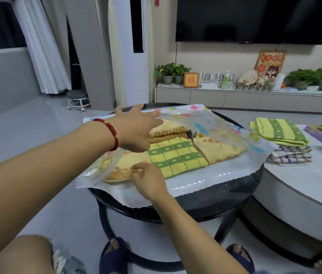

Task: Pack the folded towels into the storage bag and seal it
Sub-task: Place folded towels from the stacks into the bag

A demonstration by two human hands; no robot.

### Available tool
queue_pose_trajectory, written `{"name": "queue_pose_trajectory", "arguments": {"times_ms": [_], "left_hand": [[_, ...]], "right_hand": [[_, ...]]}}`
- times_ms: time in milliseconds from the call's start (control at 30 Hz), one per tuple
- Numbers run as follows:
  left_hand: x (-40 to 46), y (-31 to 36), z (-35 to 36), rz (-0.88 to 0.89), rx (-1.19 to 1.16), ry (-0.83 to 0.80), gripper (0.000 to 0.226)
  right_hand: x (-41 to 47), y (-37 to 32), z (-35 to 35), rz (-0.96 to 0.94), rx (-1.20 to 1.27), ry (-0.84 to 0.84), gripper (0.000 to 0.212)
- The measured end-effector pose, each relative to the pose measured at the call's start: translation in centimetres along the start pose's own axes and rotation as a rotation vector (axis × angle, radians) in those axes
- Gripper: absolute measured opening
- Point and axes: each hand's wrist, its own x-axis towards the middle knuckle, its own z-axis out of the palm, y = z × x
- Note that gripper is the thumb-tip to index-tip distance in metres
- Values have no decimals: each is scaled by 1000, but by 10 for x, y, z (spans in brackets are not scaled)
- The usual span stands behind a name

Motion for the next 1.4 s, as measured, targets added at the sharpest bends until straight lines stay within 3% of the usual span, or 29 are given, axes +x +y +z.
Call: {"name": "queue_pose_trajectory", "arguments": {"times_ms": [67, 133, 200, 367, 433, 533, 633, 700, 800, 967, 1067, 1167, 1300, 1400], "left_hand": [[9, 8, 4, 31, 29, 29, 77], [19, 22, 6, 72, 65, 79, 74], [31, 37, 11, 111, 101, 130, 74], [70, 85, 29, 228, 247, 180, 71], [87, 105, 35, 276, 311, 204, 66], [115, 131, 42, 324, 341, 210, 62], [142, 149, 46, 363, 379, 183, 62], [158, 155, 44, 368, 407, 192, 65], [185, 152, 35, 350, 399, 209, 68], [218, 137, 26, 329, 35, 66, 77], [226, 131, 30, 386, -45, 72, 84], [227, 127, 35, 404, -94, 76, 88], [218, 127, 43, 433, 5, 138, 90], [207, 130, 46, 429, 139, 192, 92]], "right_hand": [[-8, 6, -11, -99, -134, -81, 46], [-18, 10, -29, -147, -74, -171, 46], [-30, 19, -63, -188, -28, -147, 40], [-73, 82, -201, -77, -21, -289, 20], [-88, 118, -260, 19, 59, -214, 18], [-92, 176, -333, 121, 161, 157, 23], [-70, 231, -383, 233, -165, 533, 28], [-44, 260, -407, 284, -448, 616, 24], [5, 285, -435, 297, -550, 659, 26], [80, 309, -453, 469, -533, 562, 38], [98, 321, -454, 584, -579, 504, 52], [107, 321, -461, 571, -558, 521, 57], [113, 306, -471, 558, -381, 442, 63], [100, 288, -473, 527, -21, 483, 42]]}}
